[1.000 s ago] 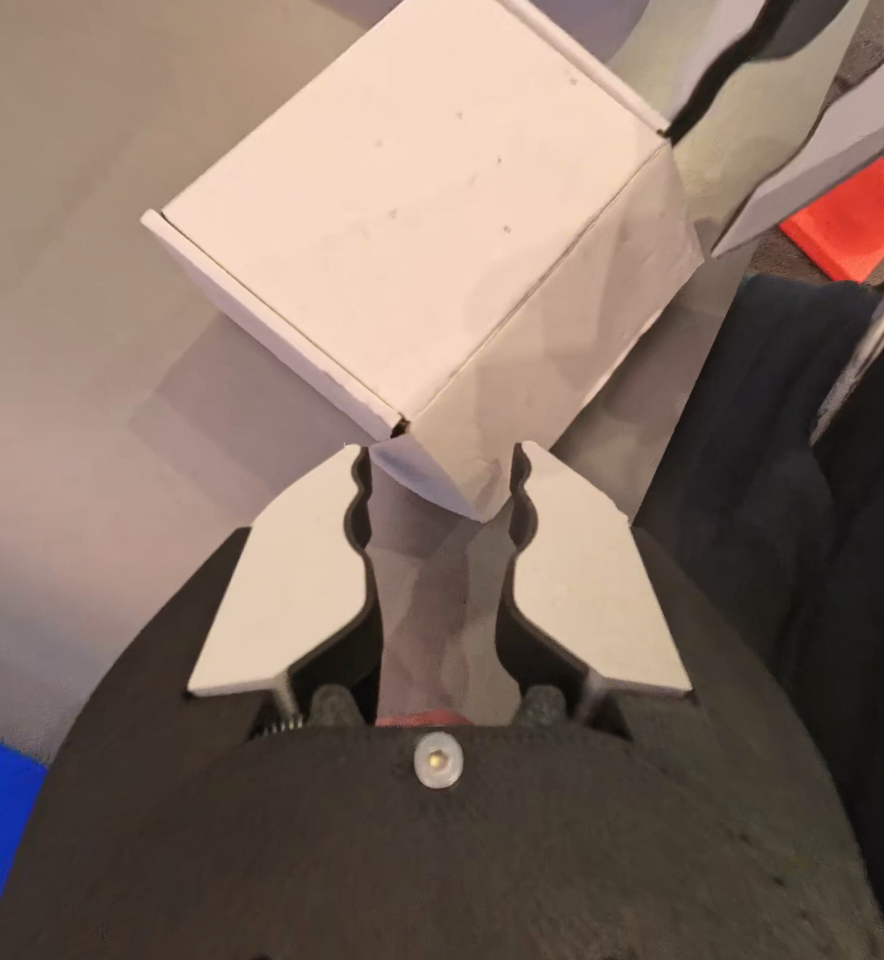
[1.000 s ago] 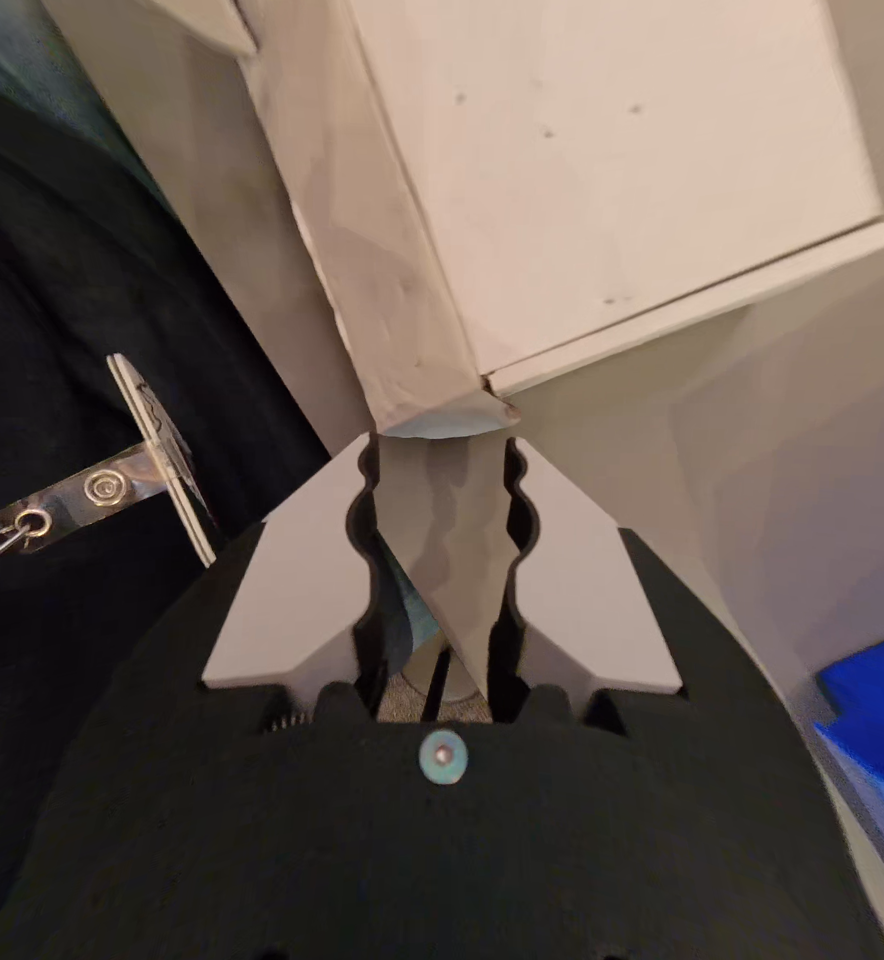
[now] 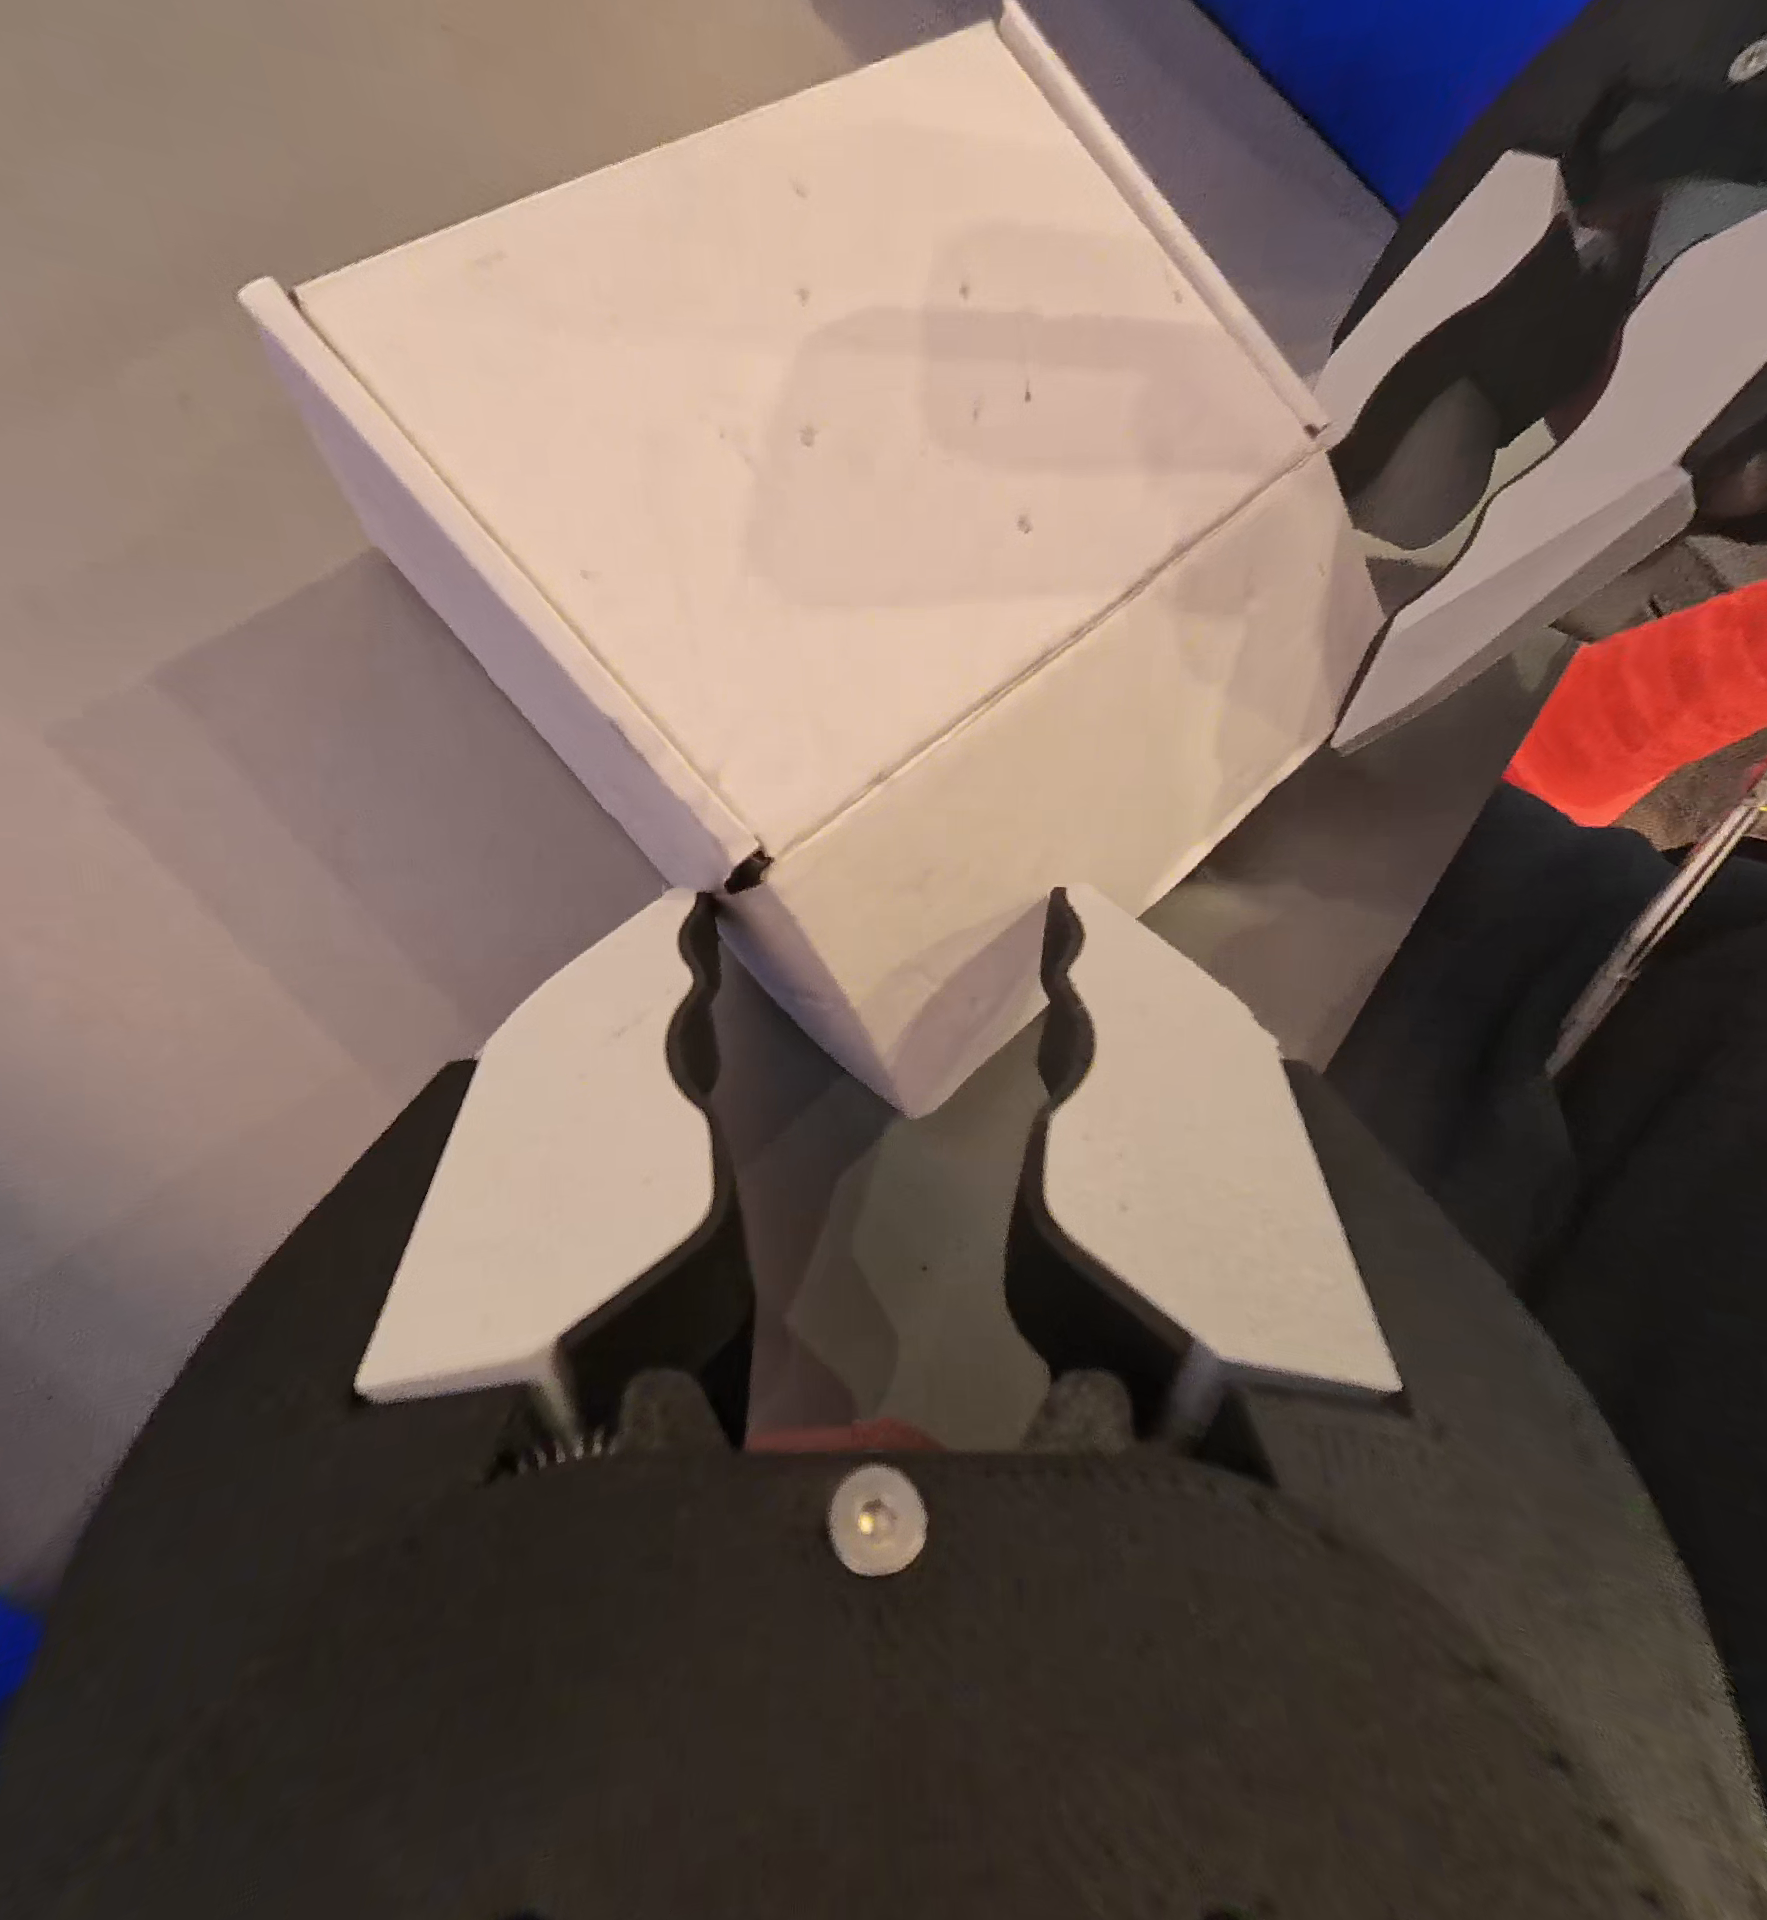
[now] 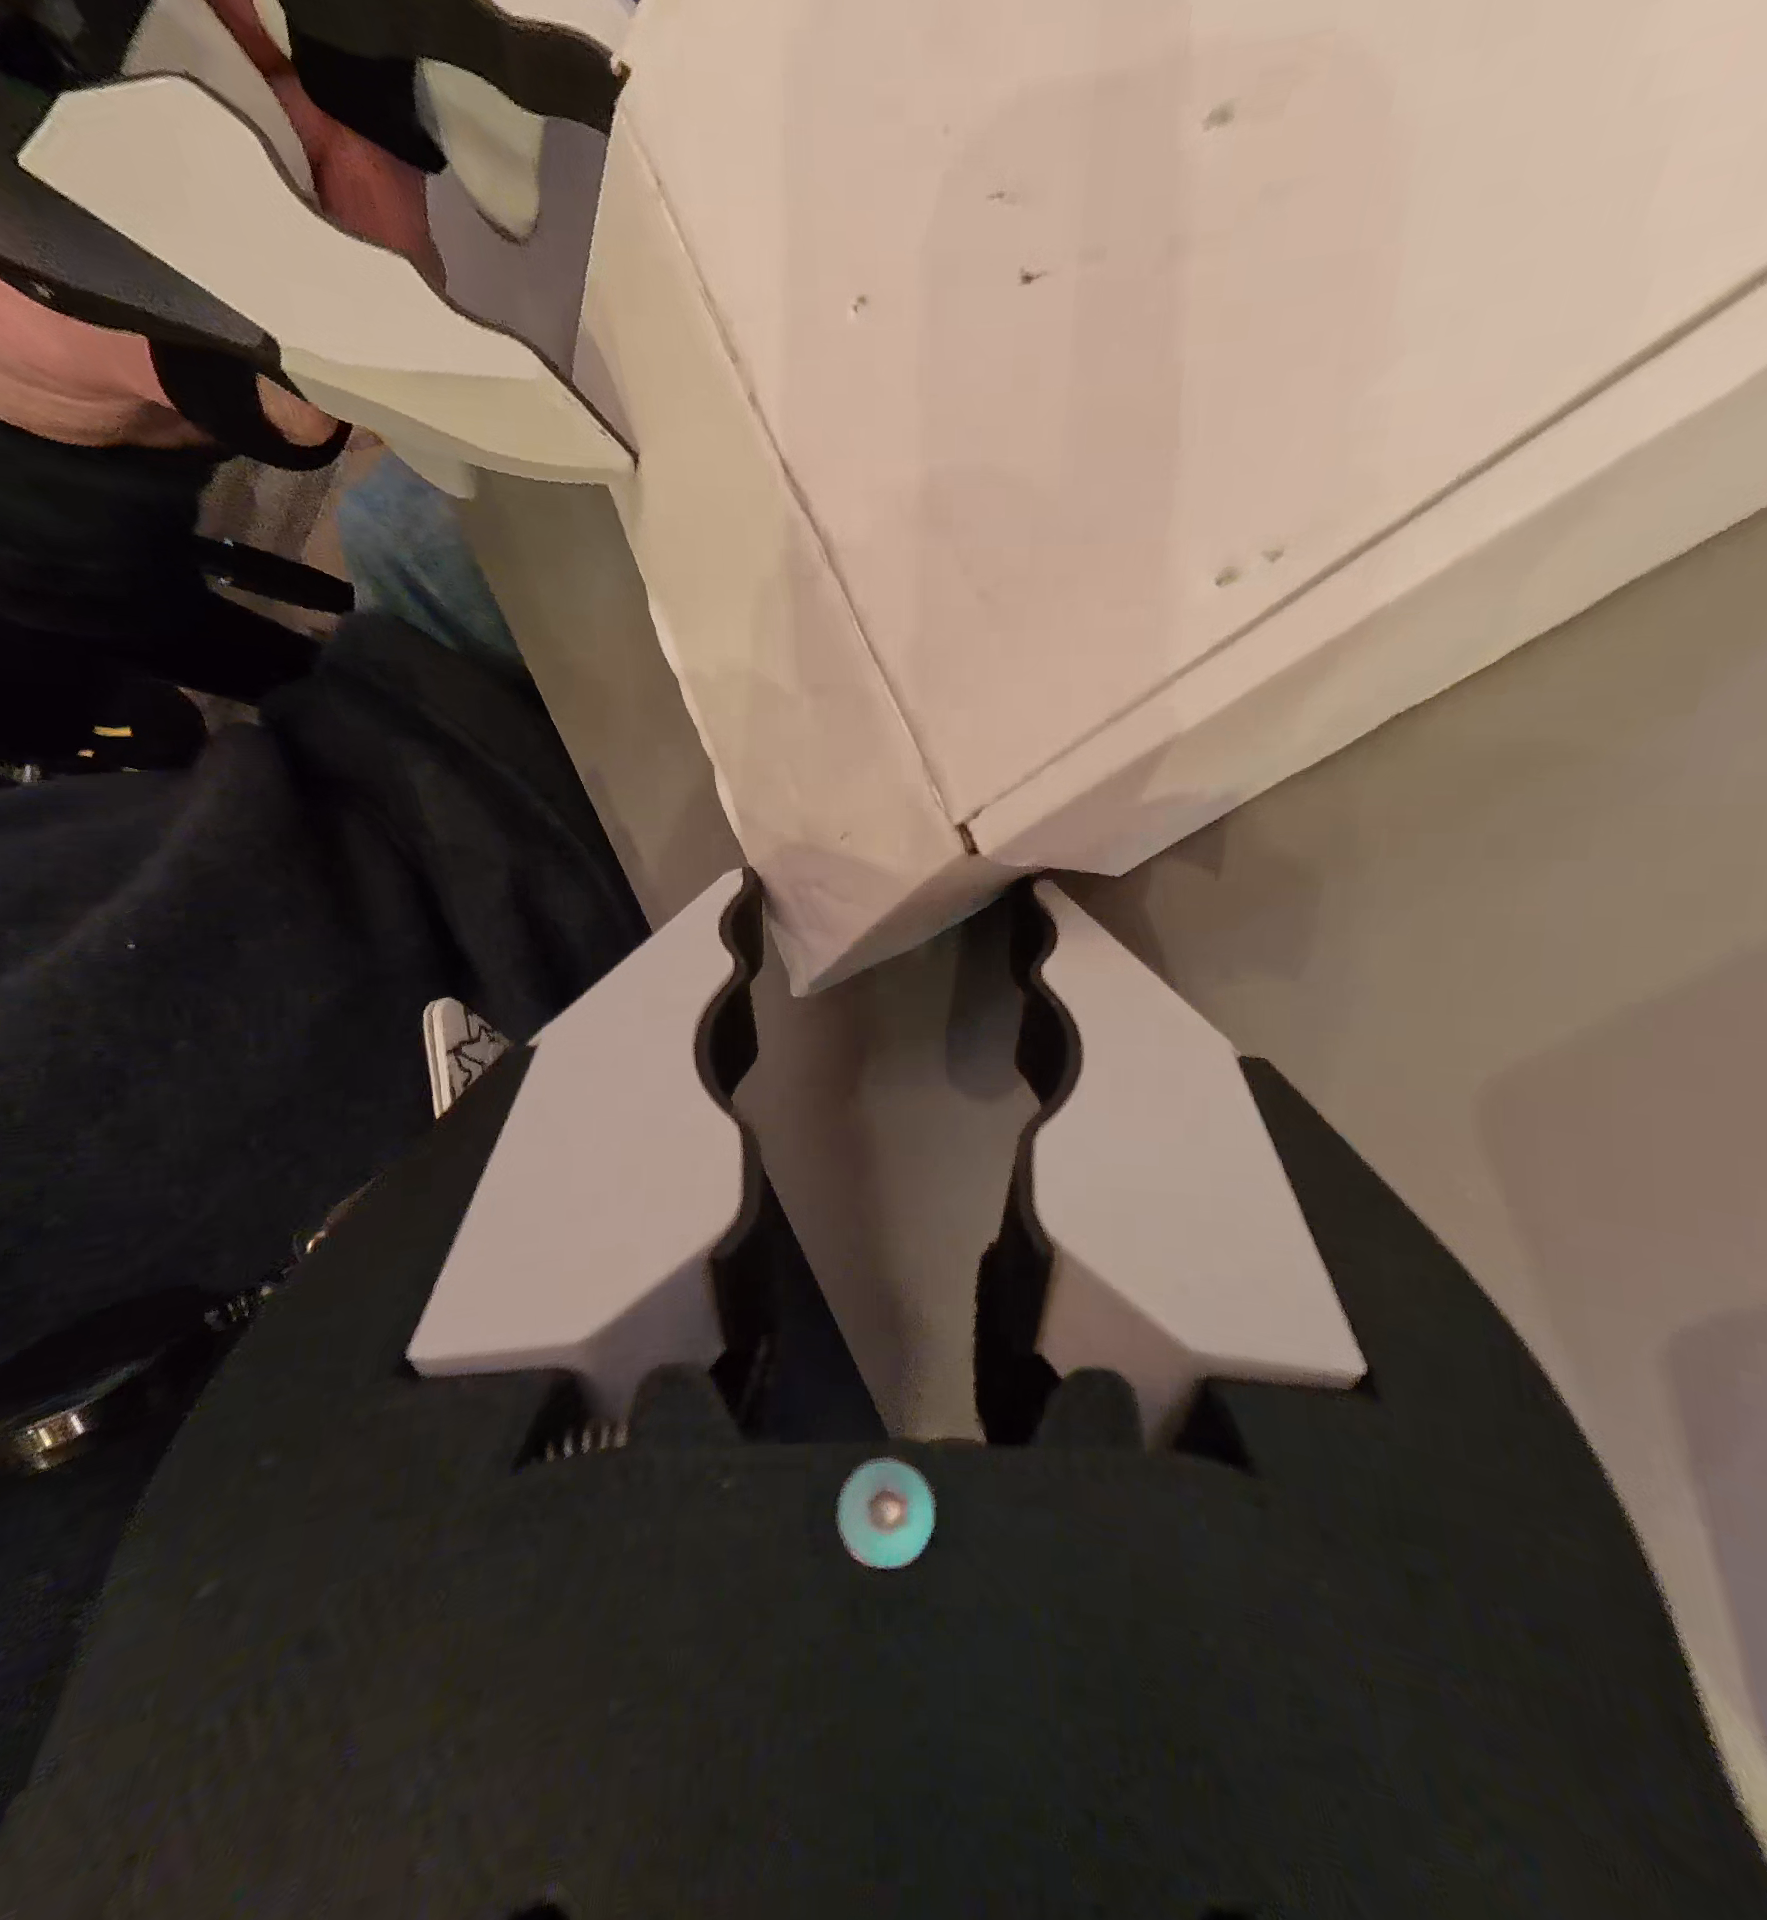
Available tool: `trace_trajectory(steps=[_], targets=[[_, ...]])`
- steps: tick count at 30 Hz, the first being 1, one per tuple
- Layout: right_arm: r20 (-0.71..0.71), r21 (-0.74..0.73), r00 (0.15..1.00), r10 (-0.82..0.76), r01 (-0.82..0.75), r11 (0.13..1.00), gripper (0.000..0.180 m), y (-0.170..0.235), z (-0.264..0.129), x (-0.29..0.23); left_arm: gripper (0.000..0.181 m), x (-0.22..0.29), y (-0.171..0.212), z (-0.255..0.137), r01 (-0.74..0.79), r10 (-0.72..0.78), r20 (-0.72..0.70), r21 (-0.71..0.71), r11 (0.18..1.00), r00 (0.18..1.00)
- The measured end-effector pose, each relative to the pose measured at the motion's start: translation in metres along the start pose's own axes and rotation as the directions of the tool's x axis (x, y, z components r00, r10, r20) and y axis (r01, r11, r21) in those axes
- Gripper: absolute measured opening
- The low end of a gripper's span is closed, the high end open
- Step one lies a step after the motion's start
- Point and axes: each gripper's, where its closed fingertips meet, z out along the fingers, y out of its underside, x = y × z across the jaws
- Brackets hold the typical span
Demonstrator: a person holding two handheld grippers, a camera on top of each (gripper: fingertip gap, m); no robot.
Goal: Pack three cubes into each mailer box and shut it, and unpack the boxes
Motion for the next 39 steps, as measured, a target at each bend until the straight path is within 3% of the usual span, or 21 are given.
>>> trace_trajectory(steps=[20, 28, 39], targets=[[-0.101, -0.025, 0.989, -0.106, 0.104, 0.994, 0.045, 0.0, -0.005, 0.01, 0.045, 0.002, 0.015, -0.003, 0.085, -0.091, -0.088, -0.068, 0.994, 0.992], [-0.144, -0.028, 0.982, -0.126, 0.123, 0.992, 0.056, -0.006, -0.011, 0.016, 0.046, -0.001, 0.008, -0.005, 0.11, -0.111, -0.065, -0.028, 0.994, 0.992], [-0.163, -0.032, 0.971, -0.173, 0.17, 0.985, 0.055, -0.016, -0.014, 0.02, 0.045, 0.0, 0.01, -0.004, 0.119, -0.122, -0.086, -0.041, 0.992, 0.989]])
